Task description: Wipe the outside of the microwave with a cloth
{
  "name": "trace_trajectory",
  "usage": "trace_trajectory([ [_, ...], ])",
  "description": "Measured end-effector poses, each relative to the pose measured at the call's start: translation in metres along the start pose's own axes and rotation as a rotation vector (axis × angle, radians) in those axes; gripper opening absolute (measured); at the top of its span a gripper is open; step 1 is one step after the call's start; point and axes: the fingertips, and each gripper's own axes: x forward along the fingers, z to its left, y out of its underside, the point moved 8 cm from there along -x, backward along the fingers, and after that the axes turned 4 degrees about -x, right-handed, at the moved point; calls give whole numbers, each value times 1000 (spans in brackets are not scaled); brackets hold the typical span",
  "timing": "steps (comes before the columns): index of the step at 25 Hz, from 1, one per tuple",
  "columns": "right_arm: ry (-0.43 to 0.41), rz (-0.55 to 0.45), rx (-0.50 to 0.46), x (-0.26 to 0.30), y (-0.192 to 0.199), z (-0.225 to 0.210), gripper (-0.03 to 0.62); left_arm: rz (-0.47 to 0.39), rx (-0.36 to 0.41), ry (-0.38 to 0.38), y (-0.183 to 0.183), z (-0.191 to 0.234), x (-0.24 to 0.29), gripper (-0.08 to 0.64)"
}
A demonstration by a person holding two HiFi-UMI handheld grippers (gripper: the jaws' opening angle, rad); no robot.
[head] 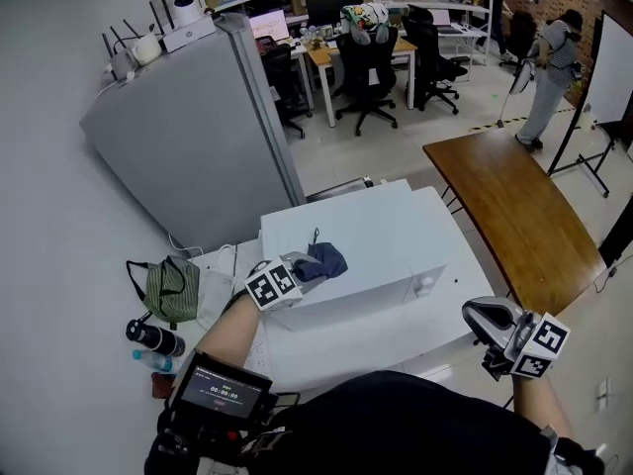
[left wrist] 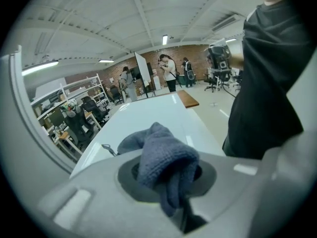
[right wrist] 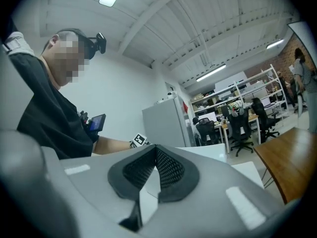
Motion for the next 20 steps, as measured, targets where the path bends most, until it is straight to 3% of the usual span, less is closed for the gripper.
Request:
trace_trajectory([
  [7, 152, -38, 42, -151, 7, -82, 5, 0, 55, 60, -152, -10, 156, 58],
  [11, 224, -53, 71, -202, 15, -98, 5, 34, 108, 78, -205, -15, 212, 58],
  [16, 217, -73, 63, -198, 11, -90, 5, -6, 136, 77, -210, -27, 188, 58],
  [20, 127, -58, 35, -143, 4, -63, 5, -44, 94, 11, -151, -27, 91, 59],
])
